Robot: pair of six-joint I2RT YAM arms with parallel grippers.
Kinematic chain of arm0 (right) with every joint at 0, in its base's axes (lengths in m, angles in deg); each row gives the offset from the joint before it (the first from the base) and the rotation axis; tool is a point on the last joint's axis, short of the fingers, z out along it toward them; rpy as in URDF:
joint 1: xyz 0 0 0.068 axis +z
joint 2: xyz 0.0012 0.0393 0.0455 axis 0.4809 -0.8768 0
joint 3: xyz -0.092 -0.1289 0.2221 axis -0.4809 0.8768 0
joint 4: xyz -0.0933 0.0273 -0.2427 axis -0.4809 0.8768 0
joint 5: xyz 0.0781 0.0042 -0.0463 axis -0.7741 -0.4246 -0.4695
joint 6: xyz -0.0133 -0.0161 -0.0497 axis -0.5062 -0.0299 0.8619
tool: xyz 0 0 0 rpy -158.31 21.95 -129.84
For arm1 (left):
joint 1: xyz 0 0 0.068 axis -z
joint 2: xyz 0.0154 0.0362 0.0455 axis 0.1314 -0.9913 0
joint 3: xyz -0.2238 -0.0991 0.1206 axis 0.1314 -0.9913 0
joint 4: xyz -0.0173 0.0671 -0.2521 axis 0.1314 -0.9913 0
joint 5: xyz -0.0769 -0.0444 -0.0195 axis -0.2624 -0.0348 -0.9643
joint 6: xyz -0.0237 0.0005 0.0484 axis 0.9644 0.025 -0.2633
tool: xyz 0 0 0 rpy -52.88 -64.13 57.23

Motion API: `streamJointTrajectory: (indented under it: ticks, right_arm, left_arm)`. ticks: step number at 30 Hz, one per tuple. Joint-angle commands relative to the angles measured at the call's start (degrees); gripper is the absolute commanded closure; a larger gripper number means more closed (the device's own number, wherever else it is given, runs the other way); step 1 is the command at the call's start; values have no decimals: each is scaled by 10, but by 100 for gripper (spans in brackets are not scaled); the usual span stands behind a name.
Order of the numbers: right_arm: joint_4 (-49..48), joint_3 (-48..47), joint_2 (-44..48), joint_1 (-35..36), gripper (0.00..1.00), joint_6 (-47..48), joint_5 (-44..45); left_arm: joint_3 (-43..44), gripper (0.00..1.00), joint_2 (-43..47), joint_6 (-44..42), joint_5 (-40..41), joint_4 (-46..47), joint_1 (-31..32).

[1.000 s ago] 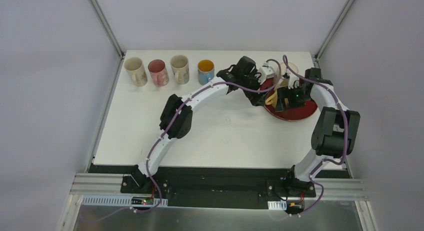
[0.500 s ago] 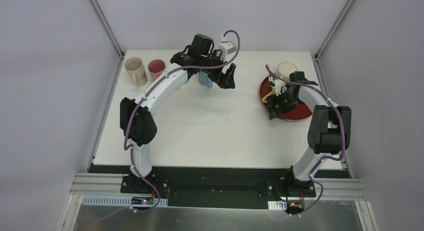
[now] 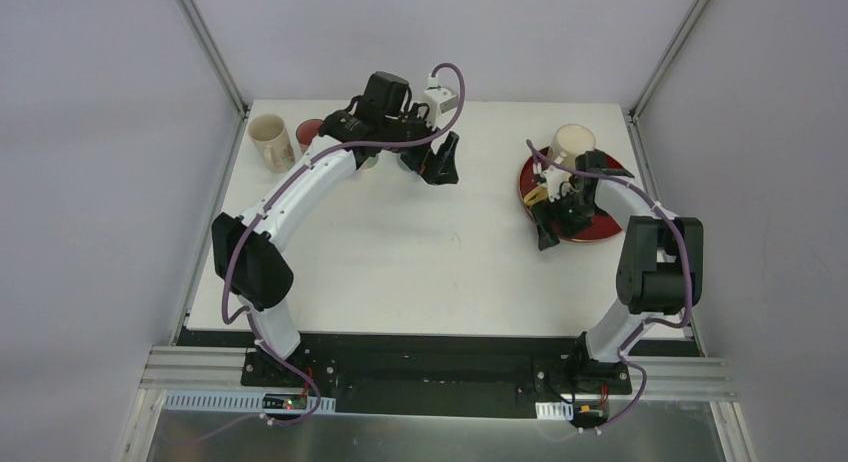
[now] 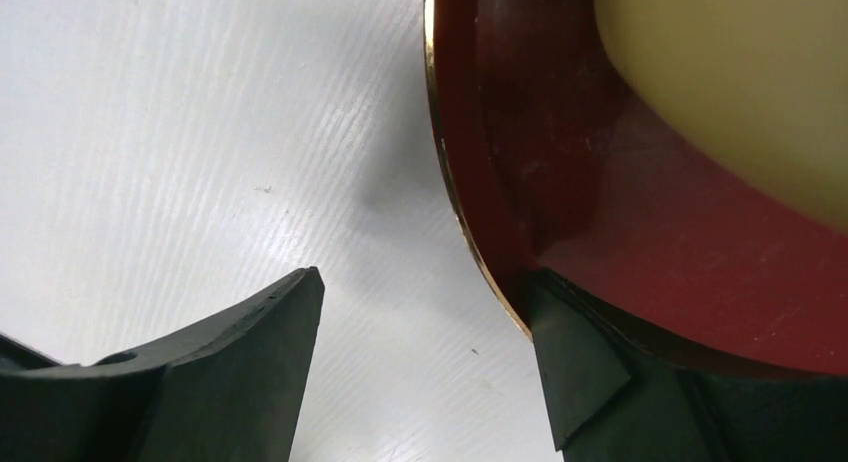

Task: Turn the mug right side up
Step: Move the tray to the corner of the board.

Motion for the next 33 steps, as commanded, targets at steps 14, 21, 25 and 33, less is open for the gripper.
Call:
streamJointTrajectory:
  ticks: [14, 21, 25, 33]
  right_arm:
    - [99, 122, 121, 131, 21, 40, -17]
    - [156, 143, 170, 166, 22, 50, -58]
    - [163, 142, 210, 181, 21, 38, -59]
    - [190, 54, 334, 166, 13, 12, -42]
  left_arm:
    - [-37, 1, 57, 3, 27, 3, -10]
    - [-27, 1, 15, -4, 27, 12, -10]
    - [-1, 1, -28, -29, 28, 16, -7]
    - [74, 1, -112, -102, 62, 16, 46]
